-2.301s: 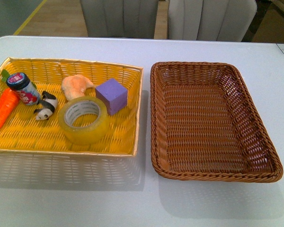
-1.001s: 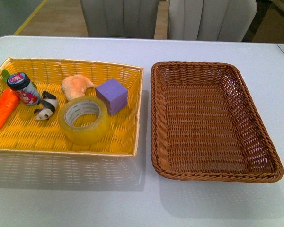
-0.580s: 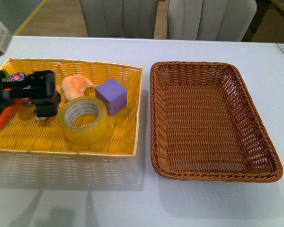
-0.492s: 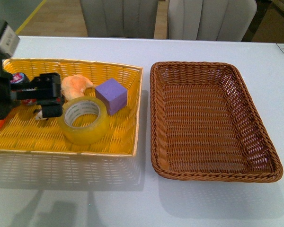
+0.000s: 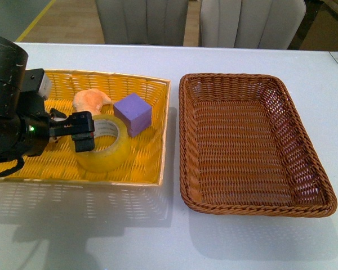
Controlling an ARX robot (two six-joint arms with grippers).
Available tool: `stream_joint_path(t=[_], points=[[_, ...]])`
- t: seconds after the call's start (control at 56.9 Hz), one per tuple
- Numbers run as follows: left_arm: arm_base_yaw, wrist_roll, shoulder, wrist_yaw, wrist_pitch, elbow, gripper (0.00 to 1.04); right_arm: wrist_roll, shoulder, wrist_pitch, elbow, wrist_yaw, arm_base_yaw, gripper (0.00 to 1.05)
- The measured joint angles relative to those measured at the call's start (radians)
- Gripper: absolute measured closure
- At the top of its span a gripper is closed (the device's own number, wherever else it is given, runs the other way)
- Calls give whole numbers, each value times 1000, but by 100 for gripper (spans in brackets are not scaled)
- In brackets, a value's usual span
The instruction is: Move tape to another basket
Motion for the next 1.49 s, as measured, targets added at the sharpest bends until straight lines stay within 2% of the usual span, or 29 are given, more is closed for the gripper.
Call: stream_joint_path(t=[0.334, 0.562, 0.843, 1.089, 1.265, 1.493], points=[[-5, 15, 98, -16, -25, 76, 11, 0, 0, 0, 0, 0, 0, 9], [-28, 20, 117, -19, -32, 111, 48, 0, 0, 0, 0, 0, 0, 9], [-36, 35, 113, -74, -14, 106, 87, 0, 0, 0, 0, 0, 0, 9], [-37, 100, 6, -132, 36, 19, 89, 0, 0, 0, 0, 0, 0, 9], [-52, 134, -123, -129, 34, 0, 89, 0, 0, 0, 0, 0, 0, 9], [-154, 140, -212, -121, -21, 66, 89, 0, 0, 0, 0, 0, 0, 9]])
